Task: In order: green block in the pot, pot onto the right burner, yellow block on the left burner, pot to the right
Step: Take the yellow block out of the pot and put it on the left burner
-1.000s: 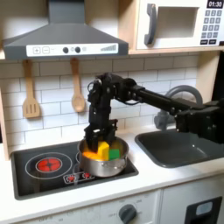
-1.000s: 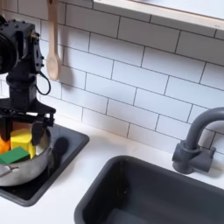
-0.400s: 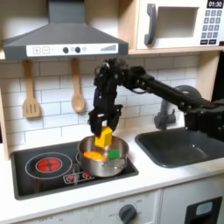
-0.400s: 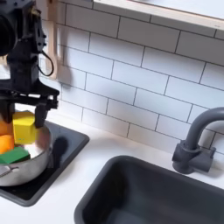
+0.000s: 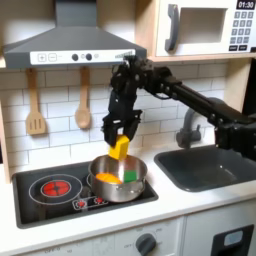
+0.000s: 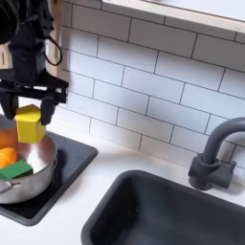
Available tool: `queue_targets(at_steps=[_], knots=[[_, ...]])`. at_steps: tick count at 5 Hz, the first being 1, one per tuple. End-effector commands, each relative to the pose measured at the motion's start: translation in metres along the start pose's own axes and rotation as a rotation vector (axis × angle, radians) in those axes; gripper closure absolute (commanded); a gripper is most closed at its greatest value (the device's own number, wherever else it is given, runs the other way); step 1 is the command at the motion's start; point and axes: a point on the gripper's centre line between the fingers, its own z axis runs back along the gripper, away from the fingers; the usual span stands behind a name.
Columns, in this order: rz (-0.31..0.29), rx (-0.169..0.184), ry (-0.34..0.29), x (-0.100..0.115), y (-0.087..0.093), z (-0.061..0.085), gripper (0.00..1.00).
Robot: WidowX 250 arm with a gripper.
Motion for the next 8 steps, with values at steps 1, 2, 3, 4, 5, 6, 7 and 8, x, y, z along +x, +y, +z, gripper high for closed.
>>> queue_targets(at_steps=[1, 2, 3, 4, 5, 6, 7, 8], knots=[[0.049, 0.055, -0.054, 0.003, 0.023, 0.022, 1.00], [0.069, 0.070, -0.047, 0.005, 0.028, 0.019, 1.00], [0.125, 0.104, -0.056, 0.003, 0.049, 0.022, 1.00], [0.167, 0.136, -0.060, 0.001, 0.067, 0.020, 1.00], [0.211, 0.151, -0.082, 0.002, 0.081, 0.024, 1.00], [0.249, 0.155, -0.087, 0.008, 0.095, 0.016, 1.00], [0.259, 0.162, -0.090, 0.019, 0.101, 0.003, 1.00], [0.280, 0.183, -0.081, 0.032, 0.108, -0.012, 1.00]])
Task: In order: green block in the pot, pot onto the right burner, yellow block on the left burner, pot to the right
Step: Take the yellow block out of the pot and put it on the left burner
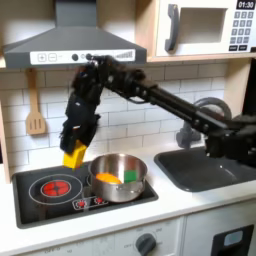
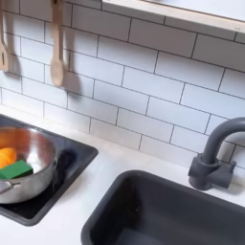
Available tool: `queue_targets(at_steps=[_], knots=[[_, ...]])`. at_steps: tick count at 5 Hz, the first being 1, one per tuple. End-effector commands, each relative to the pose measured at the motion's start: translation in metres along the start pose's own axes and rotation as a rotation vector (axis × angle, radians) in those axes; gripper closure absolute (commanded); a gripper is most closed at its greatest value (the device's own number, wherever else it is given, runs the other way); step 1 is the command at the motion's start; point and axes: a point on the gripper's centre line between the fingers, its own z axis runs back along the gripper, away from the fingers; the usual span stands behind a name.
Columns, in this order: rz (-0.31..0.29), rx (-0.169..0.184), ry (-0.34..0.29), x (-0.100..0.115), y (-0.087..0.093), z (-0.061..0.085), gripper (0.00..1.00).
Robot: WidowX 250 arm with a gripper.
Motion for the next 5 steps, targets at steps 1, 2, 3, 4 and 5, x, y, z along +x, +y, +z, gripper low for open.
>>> queue_targets(at_steps=[1, 2, 3, 4, 5], knots=[[0.030, 0.023, 0.002, 0.024, 0.005, -0.022, 1.00], [0.048, 0.036, 0.017, 0.024, 0.012, -0.027, 1.00], [0.065, 0.033, 0.041, 0.018, 0.019, -0.029, 1.00], [0.052, 0.036, 0.045, 0.017, 0.018, -0.029, 1.00], [0.047, 0.022, 0.051, 0.017, 0.021, -0.027, 0.00]])
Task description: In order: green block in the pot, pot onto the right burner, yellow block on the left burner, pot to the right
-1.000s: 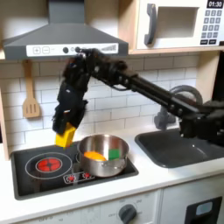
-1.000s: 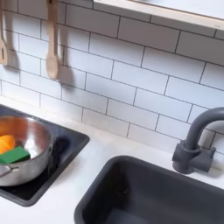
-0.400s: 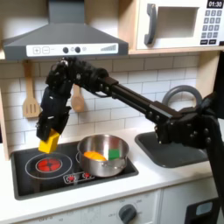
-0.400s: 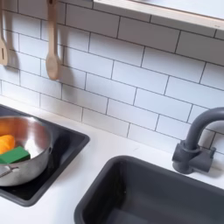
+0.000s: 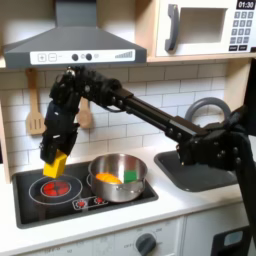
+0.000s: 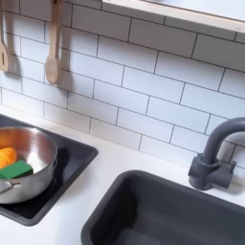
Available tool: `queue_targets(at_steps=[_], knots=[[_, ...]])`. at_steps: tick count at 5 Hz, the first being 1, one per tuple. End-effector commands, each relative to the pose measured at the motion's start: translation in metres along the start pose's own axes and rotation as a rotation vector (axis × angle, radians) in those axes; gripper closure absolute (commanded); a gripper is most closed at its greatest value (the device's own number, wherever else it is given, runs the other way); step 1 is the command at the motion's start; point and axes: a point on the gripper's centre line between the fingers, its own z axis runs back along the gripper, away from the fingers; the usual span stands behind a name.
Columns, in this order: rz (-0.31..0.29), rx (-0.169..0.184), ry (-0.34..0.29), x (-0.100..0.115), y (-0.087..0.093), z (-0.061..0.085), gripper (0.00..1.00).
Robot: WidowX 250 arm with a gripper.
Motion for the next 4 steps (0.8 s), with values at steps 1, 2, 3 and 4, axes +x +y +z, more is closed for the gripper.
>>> queue_targets(at_steps=[1, 2, 3, 4], knots=[[-0.024, -0.032, -0.002, -0.002, -0.003, 0.005, 0.00], [-0.040, -0.051, 0.012, -0.003, -0.008, 0.002, 0.00], [-0.057, -0.085, 0.015, -0.006, -0.013, 0.009, 0.00], [-0.095, -0.147, 0.047, -0.015, -0.023, 0.013, 0.00]])
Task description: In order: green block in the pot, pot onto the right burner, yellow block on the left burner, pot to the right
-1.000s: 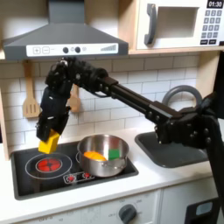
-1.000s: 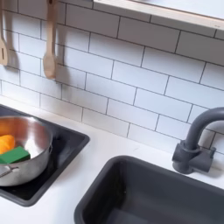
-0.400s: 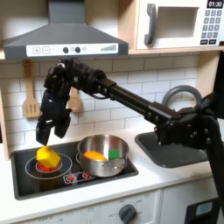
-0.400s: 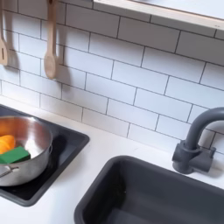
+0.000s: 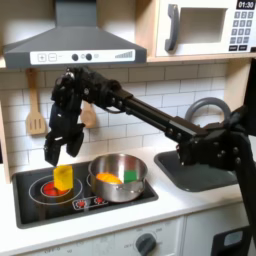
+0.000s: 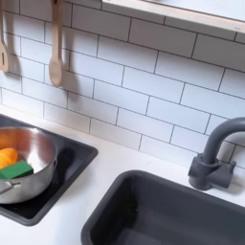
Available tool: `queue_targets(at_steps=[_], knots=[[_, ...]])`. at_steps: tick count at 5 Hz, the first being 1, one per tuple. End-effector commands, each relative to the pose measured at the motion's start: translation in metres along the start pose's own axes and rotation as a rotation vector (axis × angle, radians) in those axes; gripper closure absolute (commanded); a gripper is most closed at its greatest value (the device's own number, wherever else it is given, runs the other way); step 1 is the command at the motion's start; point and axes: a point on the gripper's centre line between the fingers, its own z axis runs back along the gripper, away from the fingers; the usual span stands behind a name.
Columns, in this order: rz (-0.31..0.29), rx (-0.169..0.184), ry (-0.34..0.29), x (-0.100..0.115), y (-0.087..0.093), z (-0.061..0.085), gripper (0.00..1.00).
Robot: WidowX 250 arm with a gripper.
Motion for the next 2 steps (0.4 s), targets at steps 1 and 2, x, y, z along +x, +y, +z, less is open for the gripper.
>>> queue_targets(at_steps=[1, 2], knots=[[-0.072, -0.096, 0.026, -0.015, -0.021, 0.019, 0.00], [-0.108, -0.105, 0.027, -0.022, -0.022, 0.031, 0.00]])
